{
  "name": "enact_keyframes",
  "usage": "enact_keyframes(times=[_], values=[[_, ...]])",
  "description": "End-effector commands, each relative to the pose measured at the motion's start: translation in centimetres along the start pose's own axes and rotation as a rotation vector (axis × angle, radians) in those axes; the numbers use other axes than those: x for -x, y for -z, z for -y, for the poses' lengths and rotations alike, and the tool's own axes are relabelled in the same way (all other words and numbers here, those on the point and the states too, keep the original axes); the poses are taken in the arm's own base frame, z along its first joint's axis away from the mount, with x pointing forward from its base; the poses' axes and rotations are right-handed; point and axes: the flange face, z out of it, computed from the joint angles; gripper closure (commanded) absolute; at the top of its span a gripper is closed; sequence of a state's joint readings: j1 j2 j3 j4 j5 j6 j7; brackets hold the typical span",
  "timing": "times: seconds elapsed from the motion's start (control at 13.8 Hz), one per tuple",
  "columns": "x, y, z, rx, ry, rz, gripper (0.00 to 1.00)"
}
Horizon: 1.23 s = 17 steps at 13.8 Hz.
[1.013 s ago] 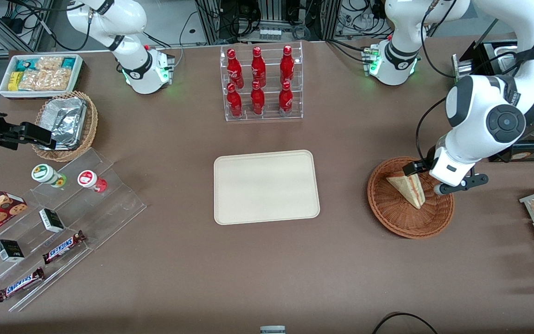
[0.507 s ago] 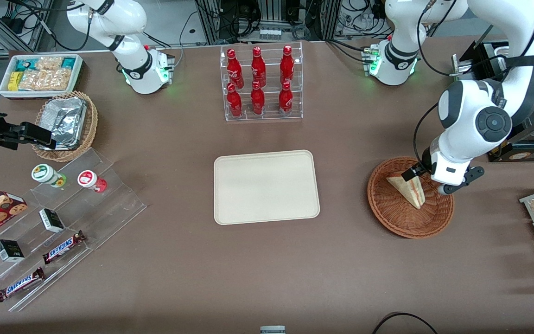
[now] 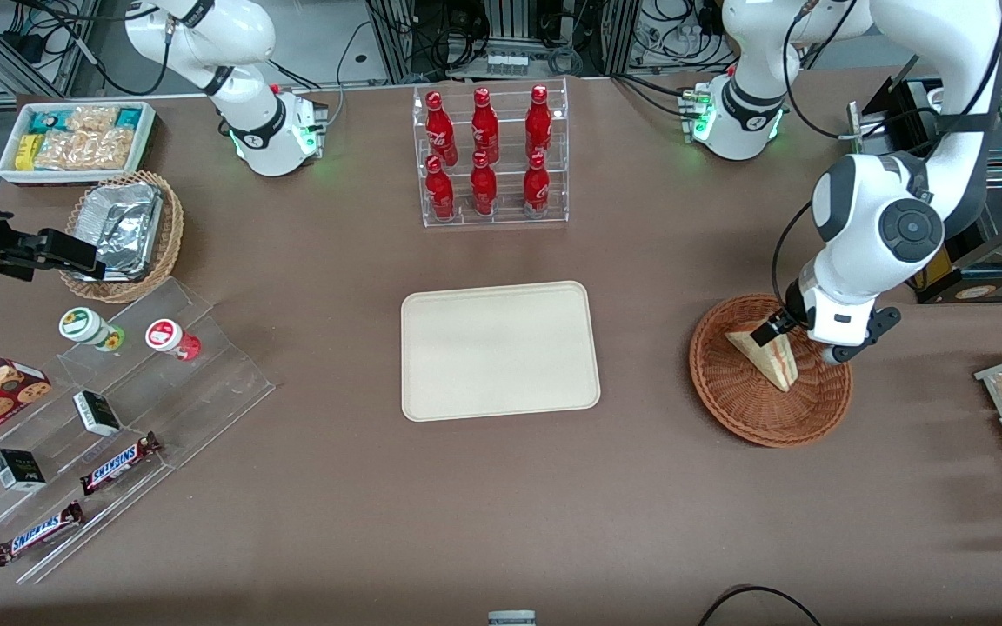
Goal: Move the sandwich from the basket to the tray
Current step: 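Lower the open left gripper around the sandwich and close it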
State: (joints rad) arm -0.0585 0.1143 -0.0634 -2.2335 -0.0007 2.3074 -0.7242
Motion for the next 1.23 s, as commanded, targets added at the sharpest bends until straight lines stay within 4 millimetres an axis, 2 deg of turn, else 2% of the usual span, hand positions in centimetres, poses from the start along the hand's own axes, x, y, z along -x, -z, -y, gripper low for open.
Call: enact_keyframes(times=[0.0,0.36,0.72,0.8,0.87,0.94,1.09,1.16], values=[[-0.3,-1.7,-0.1,0.018,0.031,-0.007,0.0],[-0.7,-5.2,-0.3,0.005,0.032,0.008,0.0],[-0.8,-5.7,0.3,-0.012,0.033,0.015,0.0],[-0.7,-5.9,0.2,-0.013,0.031,0.018,0.11],[-0.7,-6.1,0.3,-0.017,0.032,0.021,0.35],[-0.8,-6.2,0.5,-0.019,0.036,0.022,0.53],[-0.8,-6.7,0.5,-0.024,0.036,0.027,0.74],[-0.7,-6.7,0.5,-0.025,0.036,0.029,0.92]])
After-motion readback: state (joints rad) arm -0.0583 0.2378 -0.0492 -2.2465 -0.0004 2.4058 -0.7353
